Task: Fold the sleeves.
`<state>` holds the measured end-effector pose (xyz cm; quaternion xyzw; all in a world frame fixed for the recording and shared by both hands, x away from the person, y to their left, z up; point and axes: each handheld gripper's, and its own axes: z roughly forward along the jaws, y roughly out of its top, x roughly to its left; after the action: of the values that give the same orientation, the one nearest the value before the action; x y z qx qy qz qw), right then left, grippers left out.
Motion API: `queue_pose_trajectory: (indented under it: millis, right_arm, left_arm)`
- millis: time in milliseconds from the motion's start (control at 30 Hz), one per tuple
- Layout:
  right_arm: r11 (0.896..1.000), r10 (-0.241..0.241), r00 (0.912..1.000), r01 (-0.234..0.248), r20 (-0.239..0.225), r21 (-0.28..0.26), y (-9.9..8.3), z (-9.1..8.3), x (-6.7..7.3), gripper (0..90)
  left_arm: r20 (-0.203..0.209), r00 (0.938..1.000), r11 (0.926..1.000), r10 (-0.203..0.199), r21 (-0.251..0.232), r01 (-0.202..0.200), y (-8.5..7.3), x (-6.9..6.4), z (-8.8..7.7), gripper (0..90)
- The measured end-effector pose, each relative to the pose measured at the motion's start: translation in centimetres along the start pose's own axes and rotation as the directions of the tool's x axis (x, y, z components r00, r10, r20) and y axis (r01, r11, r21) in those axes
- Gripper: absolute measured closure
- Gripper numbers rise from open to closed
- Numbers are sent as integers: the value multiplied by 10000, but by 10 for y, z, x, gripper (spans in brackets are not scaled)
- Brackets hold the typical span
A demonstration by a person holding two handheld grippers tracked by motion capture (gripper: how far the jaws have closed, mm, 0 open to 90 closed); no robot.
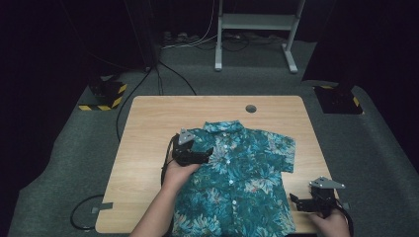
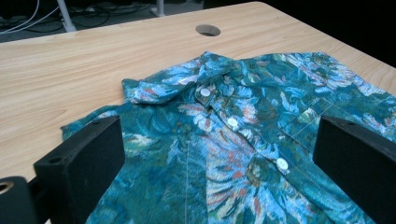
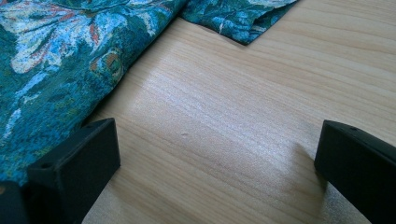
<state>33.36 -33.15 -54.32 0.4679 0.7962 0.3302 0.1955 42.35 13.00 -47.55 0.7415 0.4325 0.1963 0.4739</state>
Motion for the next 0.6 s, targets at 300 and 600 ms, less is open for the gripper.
queue_pose_trajectory:
  millis: [300, 600]
  right_arm:
    - [10000, -1, 10000, 1, 1, -1, 0, 0, 0, 0]
    - [10000, -2, 10000, 2, 2, -1, 0, 0, 0, 0]
  left_arm:
    - [22, 9997, 9997, -246, -36, 246, -14, 9, -12, 29]
    - [-174, 9991, 9993, -381, -12, 380, -28, 18, -24, 29]
